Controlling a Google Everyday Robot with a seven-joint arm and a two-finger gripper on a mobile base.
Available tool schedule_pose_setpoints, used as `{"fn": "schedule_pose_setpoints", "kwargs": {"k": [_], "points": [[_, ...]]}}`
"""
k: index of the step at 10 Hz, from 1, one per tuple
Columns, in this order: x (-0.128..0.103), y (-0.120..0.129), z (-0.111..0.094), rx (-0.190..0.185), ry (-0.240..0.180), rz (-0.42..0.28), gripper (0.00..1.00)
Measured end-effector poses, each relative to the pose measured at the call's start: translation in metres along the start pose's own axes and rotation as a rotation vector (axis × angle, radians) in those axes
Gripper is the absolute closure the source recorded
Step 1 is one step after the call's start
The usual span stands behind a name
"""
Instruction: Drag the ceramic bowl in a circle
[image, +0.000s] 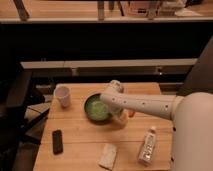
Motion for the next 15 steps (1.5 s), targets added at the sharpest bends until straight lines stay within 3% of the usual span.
{"fn": "schedule_pose_setpoints", "kwargs": {"k": [2,4,6,7,14,15], "points": [[0.0,0.0,0.0,-0.004,0.003,-0.007,0.27],[-0.001,-0.001,-0.001,-0.006,0.007,-0.019,0.2],[-0.002,-0.002,-0.001,-0.009,0.008,-0.027,0.22],[-0.001,-0.002,-0.001,-0.01,0.01,-0.03,0.28],[0.006,0.0,-0.004,-0.021,0.02,-0.067,0.95],[0.009,0.003,-0.004,-0.019,0.019,-0.068,0.99]]}}
